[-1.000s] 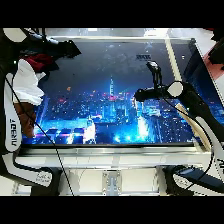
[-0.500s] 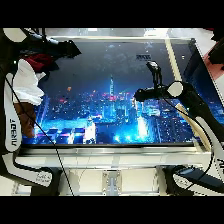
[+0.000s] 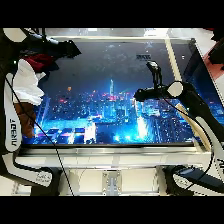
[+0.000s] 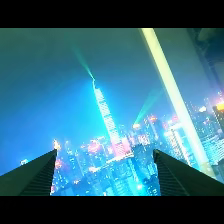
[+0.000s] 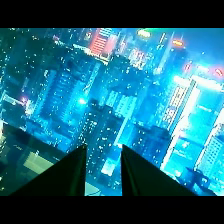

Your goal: Fold the shirts.

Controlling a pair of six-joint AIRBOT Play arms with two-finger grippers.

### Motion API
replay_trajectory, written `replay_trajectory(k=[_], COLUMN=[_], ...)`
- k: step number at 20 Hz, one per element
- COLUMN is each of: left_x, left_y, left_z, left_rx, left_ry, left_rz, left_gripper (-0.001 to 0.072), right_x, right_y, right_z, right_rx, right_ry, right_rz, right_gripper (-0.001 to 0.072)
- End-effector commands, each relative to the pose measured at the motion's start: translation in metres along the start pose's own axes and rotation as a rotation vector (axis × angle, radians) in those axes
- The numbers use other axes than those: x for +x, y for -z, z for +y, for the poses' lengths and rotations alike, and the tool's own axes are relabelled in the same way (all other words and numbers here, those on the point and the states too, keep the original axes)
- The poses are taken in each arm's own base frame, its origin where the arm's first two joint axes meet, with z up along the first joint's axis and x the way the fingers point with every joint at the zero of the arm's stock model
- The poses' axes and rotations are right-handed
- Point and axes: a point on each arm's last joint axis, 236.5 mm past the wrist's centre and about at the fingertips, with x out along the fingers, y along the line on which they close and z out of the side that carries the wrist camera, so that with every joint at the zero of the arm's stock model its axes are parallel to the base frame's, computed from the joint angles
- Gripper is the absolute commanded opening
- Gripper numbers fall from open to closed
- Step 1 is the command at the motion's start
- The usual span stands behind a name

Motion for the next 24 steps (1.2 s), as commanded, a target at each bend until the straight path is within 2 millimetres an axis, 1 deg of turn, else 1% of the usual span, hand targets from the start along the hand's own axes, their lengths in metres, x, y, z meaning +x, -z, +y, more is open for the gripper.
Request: replay_trajectory(k=[1, 8, 12, 14, 15, 17, 19, 21, 24], left_x=[0.0, 0.0, -0.001, -0.001, -0.001, -0.001, -0.001, -0.001, -0.001], left_y=[0.0, 0.0, -0.005, -0.006, -0.008, -0.013, -0.015, -0.015, -0.015], left_z=[0.0, 0.0, -0.013, -0.014, -0.014, -0.01, -0.01, -0.008, 0.002], left_rx=[0.0, -0.001, -0.021, -0.023, -0.022, -0.02, -0.021, -0.018, -0.003], left_ry=[-0.001, 0.0, 0.057, 0.062, 0.058, 0.043, 0.042, 0.034, -0.007], left_rz=[0.0, -0.001, -0.021, -0.026, -0.034, -0.056, -0.063, -0.065, -0.062], left_gripper=[0.0696, 0.0696, 0.0696, 0.0696, 0.0696, 0.0696, 0.0696, 0.0696, 0.0696], right_x=[0.0, 0.0, 0.0, 0.0, 0.0, -0.002, -0.004, -0.005, -0.007], right_y=[0.0, 0.0, -0.005, -0.008, -0.013, -0.032, -0.044, -0.05, -0.056], right_z=[0.0, 0.0, -0.001, -0.001, -0.003, -0.008, -0.01, -0.012, -0.014], right_rx=[0.0, 0.0, 0.0, 0.0, 0.0, 0.001, 0.001, 0.001, -0.002], right_ry=[0.0, -0.001, 0.004, 0.007, 0.013, 0.033, 0.046, 0.053, 0.062], right_rz=[0.001, 0.001, -0.022, -0.034, -0.056, -0.136, -0.186, -0.212, -0.238], right_gripper=[0.0267, 0.0267, 0.0267, 0.0267, 0.0267, 0.0267, 0.0267, 0.0267, 0.0267])
